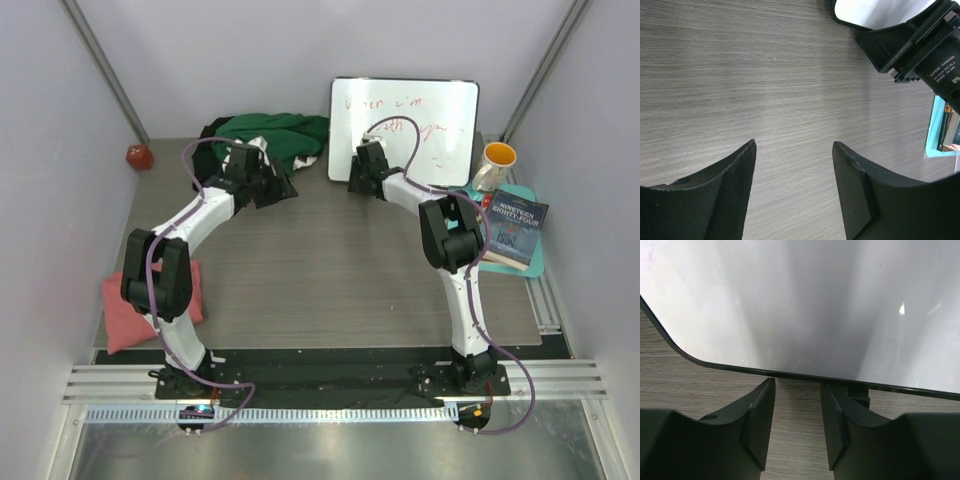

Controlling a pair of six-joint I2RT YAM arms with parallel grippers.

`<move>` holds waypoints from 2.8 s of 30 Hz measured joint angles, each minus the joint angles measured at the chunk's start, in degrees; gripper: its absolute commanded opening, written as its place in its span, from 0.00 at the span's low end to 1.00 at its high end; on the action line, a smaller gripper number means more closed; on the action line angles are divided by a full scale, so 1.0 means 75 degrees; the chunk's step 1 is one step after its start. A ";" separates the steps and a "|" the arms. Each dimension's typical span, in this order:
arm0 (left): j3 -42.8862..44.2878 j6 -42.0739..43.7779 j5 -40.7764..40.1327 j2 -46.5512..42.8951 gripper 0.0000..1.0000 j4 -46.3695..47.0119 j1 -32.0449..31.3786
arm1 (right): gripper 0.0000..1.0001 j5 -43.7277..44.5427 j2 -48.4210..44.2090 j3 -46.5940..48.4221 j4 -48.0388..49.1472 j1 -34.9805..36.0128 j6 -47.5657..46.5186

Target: Fold and stack the t-shirts

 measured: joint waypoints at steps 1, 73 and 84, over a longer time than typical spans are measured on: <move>-0.0023 0.0003 0.0000 -0.0035 0.67 -0.0006 0.0000 | 0.45 -0.0041 -0.0006 -0.0003 0.0012 -0.0003 -0.0012; -0.3599 -0.0758 -0.2369 -0.5068 0.69 -0.1667 0.0003 | 0.76 0.0073 -0.1728 0.0644 -0.1626 0.2681 -0.0560; -0.4016 -0.0778 -0.2358 -0.5528 0.69 -0.1944 0.0003 | 0.78 -0.0026 0.1072 0.4223 -0.1451 0.2576 -0.1574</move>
